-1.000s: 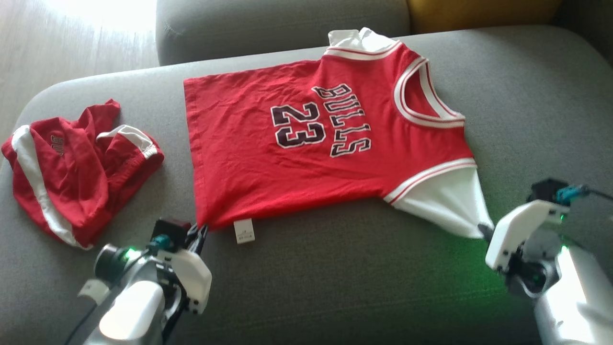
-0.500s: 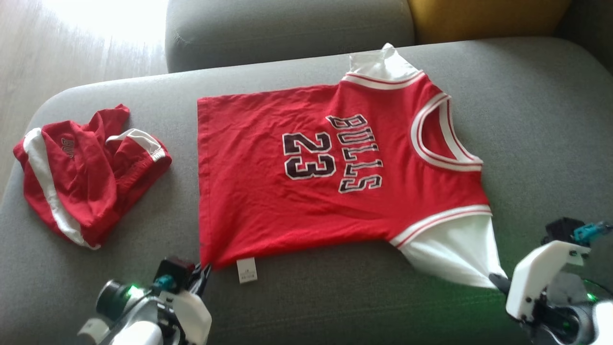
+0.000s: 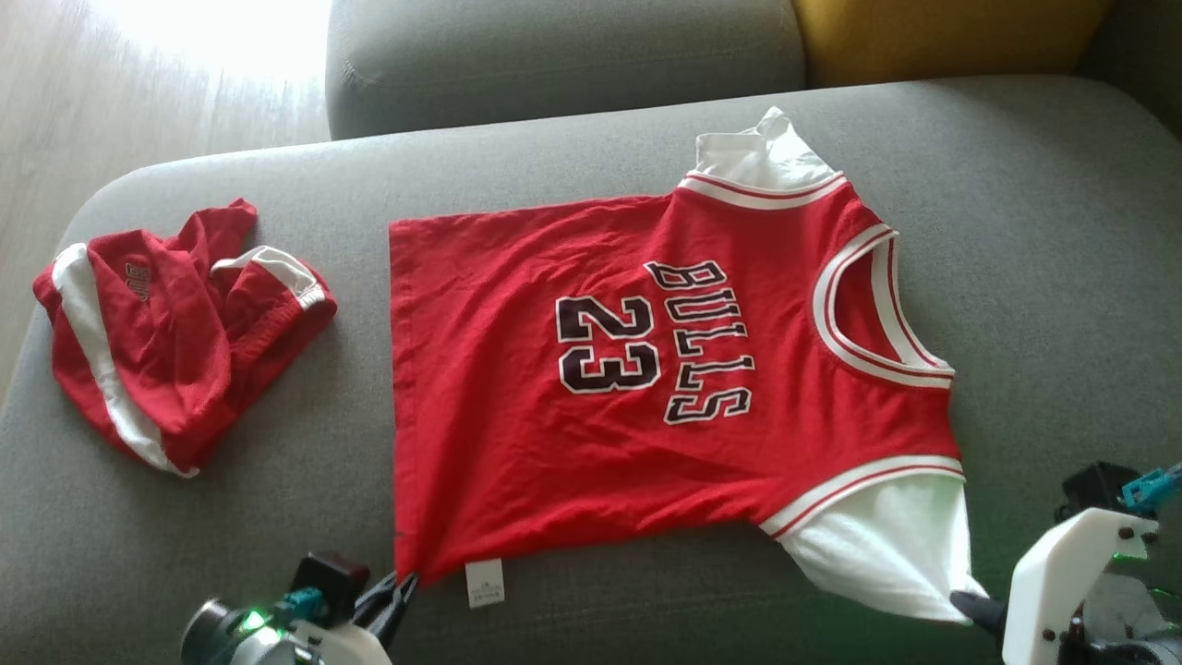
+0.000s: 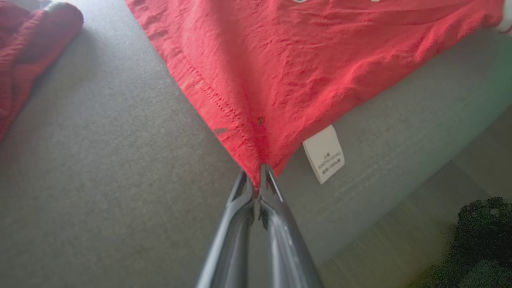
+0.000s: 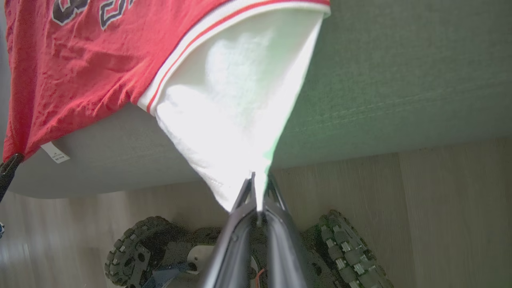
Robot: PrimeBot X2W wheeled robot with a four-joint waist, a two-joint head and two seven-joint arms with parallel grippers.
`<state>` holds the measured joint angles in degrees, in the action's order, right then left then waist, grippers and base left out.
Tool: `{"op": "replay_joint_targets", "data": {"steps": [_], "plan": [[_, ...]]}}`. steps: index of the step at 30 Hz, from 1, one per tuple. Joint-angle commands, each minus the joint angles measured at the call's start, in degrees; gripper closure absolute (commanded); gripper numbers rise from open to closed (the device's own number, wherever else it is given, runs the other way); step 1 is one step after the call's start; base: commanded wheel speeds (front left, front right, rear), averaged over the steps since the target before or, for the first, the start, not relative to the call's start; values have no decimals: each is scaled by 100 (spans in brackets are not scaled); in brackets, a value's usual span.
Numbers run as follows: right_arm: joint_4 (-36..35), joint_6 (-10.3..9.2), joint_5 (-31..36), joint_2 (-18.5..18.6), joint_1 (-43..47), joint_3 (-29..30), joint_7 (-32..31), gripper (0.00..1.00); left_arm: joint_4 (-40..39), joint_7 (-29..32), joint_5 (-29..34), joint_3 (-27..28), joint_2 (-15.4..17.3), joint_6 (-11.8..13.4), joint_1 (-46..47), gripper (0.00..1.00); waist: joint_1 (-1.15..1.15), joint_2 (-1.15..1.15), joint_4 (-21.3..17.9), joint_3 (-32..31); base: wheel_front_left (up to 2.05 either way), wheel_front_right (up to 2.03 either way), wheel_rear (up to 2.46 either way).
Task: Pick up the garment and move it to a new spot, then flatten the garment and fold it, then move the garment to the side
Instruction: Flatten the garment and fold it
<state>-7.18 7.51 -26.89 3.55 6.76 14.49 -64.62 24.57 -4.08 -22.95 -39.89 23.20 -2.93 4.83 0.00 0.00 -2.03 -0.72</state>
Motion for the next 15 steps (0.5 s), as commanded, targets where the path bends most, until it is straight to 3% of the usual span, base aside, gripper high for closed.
{"op": "replay_joint_targets", "data": {"steps": [1,15], "plan": [[-278,-2,-57,87,-106,-81,-56,100,-217,24,-54,231,209,39,128,100,0,0,12,-3,0,0,0],[-695,-2,-399,268,206,-56,-509,100,-1589,681,-347,325,754,318,-565,100,0,0,51,16,0,0,0]]}}
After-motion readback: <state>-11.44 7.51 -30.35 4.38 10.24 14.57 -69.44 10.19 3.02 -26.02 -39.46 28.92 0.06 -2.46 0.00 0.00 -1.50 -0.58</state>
